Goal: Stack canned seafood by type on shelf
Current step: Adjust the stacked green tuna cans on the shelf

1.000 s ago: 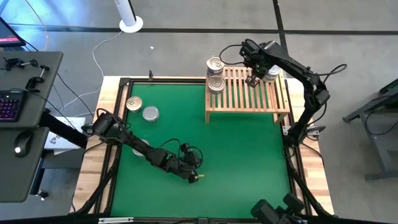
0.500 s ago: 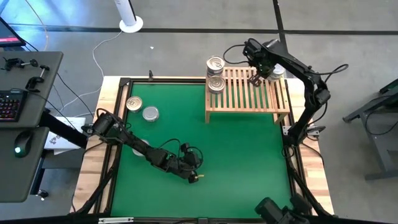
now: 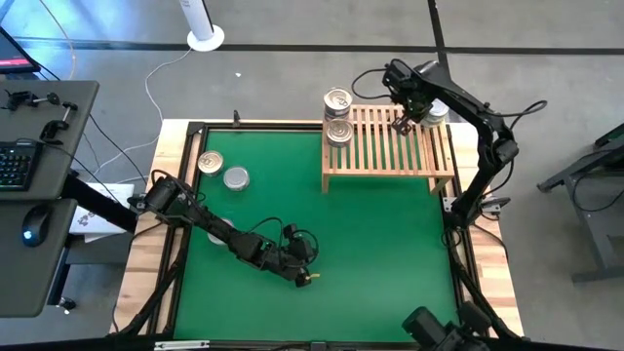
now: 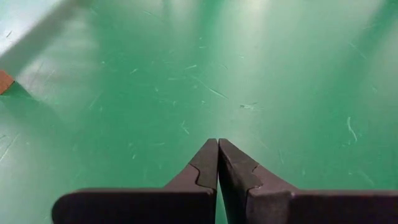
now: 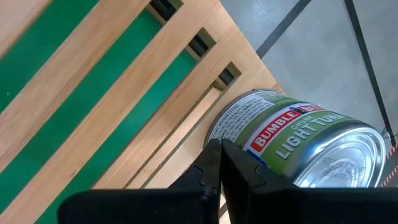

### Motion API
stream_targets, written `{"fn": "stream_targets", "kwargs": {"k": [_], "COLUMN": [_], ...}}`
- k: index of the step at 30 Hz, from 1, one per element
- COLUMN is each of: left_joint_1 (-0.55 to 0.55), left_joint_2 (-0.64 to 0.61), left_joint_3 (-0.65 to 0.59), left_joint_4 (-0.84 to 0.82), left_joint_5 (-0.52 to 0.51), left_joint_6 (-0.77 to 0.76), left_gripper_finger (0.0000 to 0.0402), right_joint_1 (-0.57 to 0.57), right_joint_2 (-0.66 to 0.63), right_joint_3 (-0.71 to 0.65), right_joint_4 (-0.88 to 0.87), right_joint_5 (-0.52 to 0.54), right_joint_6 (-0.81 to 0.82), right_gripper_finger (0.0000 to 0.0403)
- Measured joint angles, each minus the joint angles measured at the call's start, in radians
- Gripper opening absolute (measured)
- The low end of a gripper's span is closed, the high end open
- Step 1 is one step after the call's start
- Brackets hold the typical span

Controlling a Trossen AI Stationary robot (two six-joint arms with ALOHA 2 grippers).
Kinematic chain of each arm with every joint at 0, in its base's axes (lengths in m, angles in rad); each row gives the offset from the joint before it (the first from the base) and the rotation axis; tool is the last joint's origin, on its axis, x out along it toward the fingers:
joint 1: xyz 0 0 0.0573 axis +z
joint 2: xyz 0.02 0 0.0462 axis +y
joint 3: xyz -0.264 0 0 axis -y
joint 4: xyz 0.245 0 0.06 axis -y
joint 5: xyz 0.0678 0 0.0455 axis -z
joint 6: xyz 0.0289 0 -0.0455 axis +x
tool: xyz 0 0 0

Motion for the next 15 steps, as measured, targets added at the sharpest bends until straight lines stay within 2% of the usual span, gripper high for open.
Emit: {"fn": "stream_targets", "kwargs": {"k": [15], "left_joint_1": [-0.001], "left_joint_2": [0.0], "left_joint_3": [0.0], "left_joint_4": [0.0], "left_joint_5": [0.0], "left_joint_6": [0.0], "left_gripper_finger": [0.0], "right_joint_1": [-0.006], "right_joint_2": [0.0], "right_joint_3": [0.0], "right_joint_4": [0.0], "right_joint_5": [0.006], "right_joint_6": [-0.001], "right_gripper_finger": [0.0]}}
